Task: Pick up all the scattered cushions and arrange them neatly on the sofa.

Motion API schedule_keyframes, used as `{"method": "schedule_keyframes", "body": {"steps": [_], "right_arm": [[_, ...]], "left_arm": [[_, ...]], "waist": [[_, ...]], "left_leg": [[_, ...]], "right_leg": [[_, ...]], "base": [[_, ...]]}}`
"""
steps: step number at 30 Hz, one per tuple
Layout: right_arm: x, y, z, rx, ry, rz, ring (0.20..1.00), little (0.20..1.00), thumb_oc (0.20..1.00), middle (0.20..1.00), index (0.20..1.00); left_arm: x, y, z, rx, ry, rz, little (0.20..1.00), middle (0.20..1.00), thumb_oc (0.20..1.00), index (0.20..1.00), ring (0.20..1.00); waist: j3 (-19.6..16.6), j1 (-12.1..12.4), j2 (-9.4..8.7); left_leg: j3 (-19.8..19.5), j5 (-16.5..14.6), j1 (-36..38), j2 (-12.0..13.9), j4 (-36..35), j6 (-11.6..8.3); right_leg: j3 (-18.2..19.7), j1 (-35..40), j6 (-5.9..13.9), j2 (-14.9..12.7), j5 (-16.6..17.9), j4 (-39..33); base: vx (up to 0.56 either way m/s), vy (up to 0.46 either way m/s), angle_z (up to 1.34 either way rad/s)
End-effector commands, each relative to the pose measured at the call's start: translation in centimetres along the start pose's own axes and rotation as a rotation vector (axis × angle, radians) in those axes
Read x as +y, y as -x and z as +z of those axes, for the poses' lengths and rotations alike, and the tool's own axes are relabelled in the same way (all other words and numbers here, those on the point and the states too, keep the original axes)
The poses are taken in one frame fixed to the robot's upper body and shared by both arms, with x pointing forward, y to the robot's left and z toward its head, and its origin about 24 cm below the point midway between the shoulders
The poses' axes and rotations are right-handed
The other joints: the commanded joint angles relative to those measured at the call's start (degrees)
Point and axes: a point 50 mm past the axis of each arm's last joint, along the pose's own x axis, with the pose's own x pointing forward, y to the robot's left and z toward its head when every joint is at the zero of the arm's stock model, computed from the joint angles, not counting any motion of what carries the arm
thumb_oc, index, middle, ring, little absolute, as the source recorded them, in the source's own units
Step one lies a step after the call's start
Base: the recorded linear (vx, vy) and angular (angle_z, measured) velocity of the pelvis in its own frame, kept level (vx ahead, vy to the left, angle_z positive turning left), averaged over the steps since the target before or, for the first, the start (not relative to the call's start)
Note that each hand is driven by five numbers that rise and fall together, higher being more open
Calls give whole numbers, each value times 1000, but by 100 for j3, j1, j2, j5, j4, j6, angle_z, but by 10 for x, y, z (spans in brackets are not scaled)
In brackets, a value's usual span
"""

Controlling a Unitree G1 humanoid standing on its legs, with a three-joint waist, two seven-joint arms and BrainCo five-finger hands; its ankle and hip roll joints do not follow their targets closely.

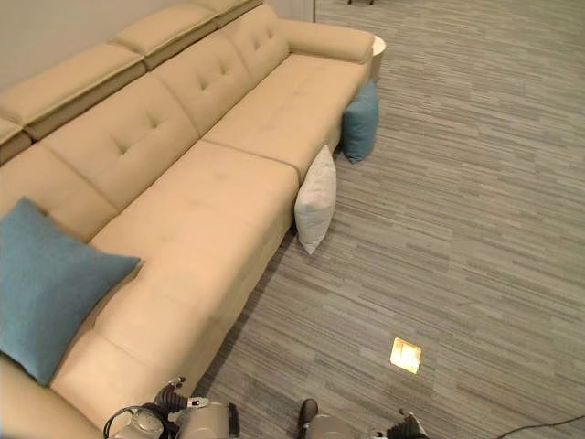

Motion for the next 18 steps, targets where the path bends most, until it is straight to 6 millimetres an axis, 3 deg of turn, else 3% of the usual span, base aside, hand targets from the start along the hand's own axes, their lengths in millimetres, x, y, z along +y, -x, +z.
{"method": "schedule_keyframes", "body": {"steps": [1, 4, 7, 10, 11, 12, 13, 15, 16, 18], "right_arm": [[-17, -5, 20, -50, -7, -63, 1000, 1000, 1000, 1000, 1000], [-18, -5, 19, -47, -5, -70, 1000, 1000, 1000, 1000, 1000], [-15, -5, 17, -44, 8, -64, 1000, 1000, 1000, 1000, 1000], [-11, -4, 16, -37, 24, -52, 1000, 1000, 1000, 1000, 1000], [-11, -4, 19, -42, 26, -52, 1000, 1000, 1000, 1000, 1000], [-17, -6, 30, -68, 28, -65, 1000, 1000, 1000, 1000, 1000], [-19, -7, 40, -99, 29, -72, 1000, 1000, 1000, 1000, 1000], [-20, -7, 44, -111, 30, -74, 1000, 1000, 1000, 1000, 1000], [-24, -8, 48, -123, 23, -89, 1000, 1000, 1000, 1000, 1000], [-29, -8, 52, -136, 16, -104, 1000, 1000, 1000, 1000, 1000]], "left_arm": [[-4, -2, 15, -51, -2, -7, 1000, 1000, 1000, 1000, 1000], [-4, -2, 15, -55, -6, -2, 1000, 1000, 1000, 1000, 1000], [-3, -1, 11, -39, 0, 2, 1000, 1000, 1000, 1000, 1000], [-1, -1, 9, -37, -5, 8, 1000, 1000, 1000, 1000, 1000], [1, -1, 11, -43, 0, 14, 1000, 1000, 1000, 1000, 1000], [5, -2, 16, -64, 6, 30, 1000, 1000, 1000, 1000, 1000], [9, -2, 19, -72, 14, 44, 1000, 1000, 1000, 1000, 1000], [10, -2, 18, -72, 22, 53, 1000, 1000, 1000, 1000, 1000], [11, -3, 19, -72, 35, 61, 1000, 1000, 1000, 1000, 1000], [10, -3, 19, -69, 35, 58, 1000, 1000, 1000, 1000, 1000]], "waist": [[271, 206, -34], [275, 339, 22], [182, 367, 17], [66, 463, -40], [57, 495, -38], [123, 458, 9], [206, 438, 97], [232, 432, 134], [254, 400, 208], [248, 329, 272]], "left_leg": [[20, -131, 76, -461, -791, 523], [-150, 201, -142, -529, -1131, 464], [-192, 165, 15, -541, -1284, 582], [8, 55, 179, -515, -1361, 686], [96, -22, 276, -493, -1380, 737], [235, -196, 486, -433, -1337, 843], [342, -316, 692, -392, -1333, 917], [392, -366, 787, -398, -1350, 941], [391, -440, 969, -418, -1427, 938], [354, -502, 1131, -439, -1529, 939]], "right_leg": [[149, 649, 939, 125, -129, -462], [410, 822, 913, 303, -275, -446], [590, 923, 869, 372, -467, -300], [585, 860, 985, 285, -574, 159], [506, 700, 1101, 214, -559, 544], [311, 210, 1388, 25, -379, 1461], [-53, -213, 1617, -236, -26, 2168], [-225, -319, 1663, -384, -9, 2283], [-414, -408, 1536, -531, -163, 2021], [-426, -593, 1364, -525, -159, 1675]], "base": [[227, -22, -44], [210, -17, -71], [238, 41, -84], [196, 70, -68], [193, 83, -94], [205, 87, -113], [157, 72, -92], [132, 25, -66], [231, -10, -33], [237, -67, -3]]}}
